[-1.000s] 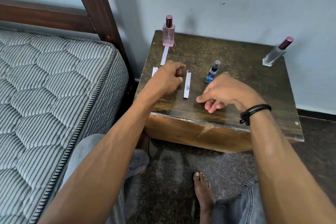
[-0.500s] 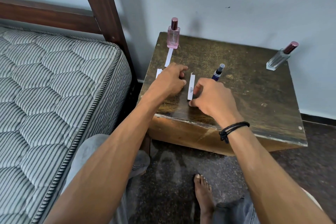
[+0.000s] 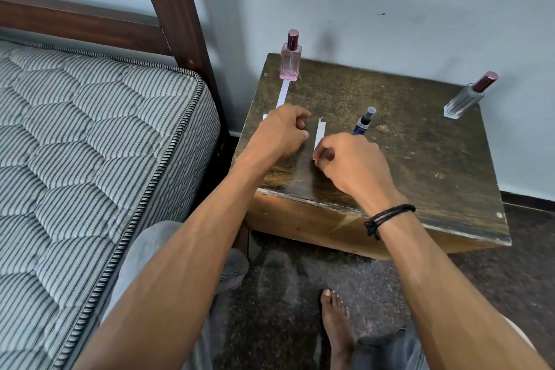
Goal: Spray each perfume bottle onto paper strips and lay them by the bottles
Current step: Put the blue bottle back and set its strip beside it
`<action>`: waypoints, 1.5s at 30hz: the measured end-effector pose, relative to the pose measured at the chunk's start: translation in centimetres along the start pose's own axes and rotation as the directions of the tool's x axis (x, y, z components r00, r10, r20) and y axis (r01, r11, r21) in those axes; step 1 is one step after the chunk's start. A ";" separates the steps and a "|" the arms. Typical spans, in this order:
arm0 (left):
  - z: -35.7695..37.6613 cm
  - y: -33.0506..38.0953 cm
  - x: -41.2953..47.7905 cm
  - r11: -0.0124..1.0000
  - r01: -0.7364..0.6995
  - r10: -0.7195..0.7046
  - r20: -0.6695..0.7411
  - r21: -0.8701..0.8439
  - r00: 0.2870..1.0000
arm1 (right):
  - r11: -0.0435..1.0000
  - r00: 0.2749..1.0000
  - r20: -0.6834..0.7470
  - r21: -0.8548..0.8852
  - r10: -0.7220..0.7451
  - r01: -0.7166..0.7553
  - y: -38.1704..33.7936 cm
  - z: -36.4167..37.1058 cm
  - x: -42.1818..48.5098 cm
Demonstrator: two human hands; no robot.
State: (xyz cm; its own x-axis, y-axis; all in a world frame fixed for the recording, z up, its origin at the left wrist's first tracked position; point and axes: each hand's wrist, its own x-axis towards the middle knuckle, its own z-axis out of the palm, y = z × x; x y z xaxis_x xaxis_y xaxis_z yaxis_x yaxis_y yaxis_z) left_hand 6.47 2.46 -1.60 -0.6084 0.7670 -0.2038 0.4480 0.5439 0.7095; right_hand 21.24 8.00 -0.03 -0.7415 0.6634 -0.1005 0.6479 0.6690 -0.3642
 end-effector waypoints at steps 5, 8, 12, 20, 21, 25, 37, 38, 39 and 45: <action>-0.4 0.1 -0.2 0.990 0.102 -0.109 -0.064 -0.094 0.992 | 0.997 0.993 -0.112 0.073 -0.026 0.034 0.1 -0.2 0.3; -0.8 0.0 -0.2 0.928 0.199 -0.200 0.030 -0.314 0.979 | 0.987 0.975 -0.215 0.141 -0.051 0.082 0.1 -0.3 0.2; -1.3 0.7 -0.9 0.778 0.320 -0.250 0.201 -0.541 0.947 | 0.970 0.946 -0.309 0.184 -0.098 0.161 -0.1 -0.5 0.1; -2.0 0.1 -0.3 0.517 0.289 -0.351 0.109 -0.806 0.930 | 0.906 0.911 -0.358 0.285 -0.202 0.313 0.7 -1.2 0.1; -2.1 0.0 -0.3 0.498 0.273 -0.363 0.088 -0.823 0.928 | 0.899 0.907 -0.359 0.288 -0.218 0.330 0.8 -1.3 0.1; -2.5 -0.1 -0.2 0.469 0.200 -0.358 0.021 -0.860 0.933 | 0.883 0.901 -0.350 0.295 -0.257 0.366 1.1 -1.5 0.1; -1.5 -0.4 0.6 0.633 -0.015 -0.220 -0.198 -0.774 0.955 | 0.887 0.868 -0.282 0.101 -0.408 0.450 1.3 -0.4 0.4; -1.3 -0.3 0.7 0.669 -0.028 -0.199 -0.216 -0.743 0.956 | 0.890 0.864 -0.289 0.073 -0.413 0.450 1.3 -0.2 0.4; -1.1 0.0 0.9 0.706 -0.039 -0.175 -0.229 -0.707 0.958 | 0.893 0.858 -0.305 0.047 -0.414 0.448 1.3 -0.1 0.3; -0.3 3.3 3.3 0.817 -0.080 -0.046 -0.202 -0.571 0.978 | 0.949 0.818 -0.495 -0.052 -0.294 0.309 0.8 1.7 0.0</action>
State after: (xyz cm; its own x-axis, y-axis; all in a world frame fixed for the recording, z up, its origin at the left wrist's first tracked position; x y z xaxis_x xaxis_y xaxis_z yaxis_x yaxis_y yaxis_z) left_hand 5.76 6.64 0.23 -0.7480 0.6568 -0.0958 0.0403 0.1889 0.9812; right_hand 21.47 7.95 -1.88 -0.7106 0.5118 0.4827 0.3948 0.8580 -0.3285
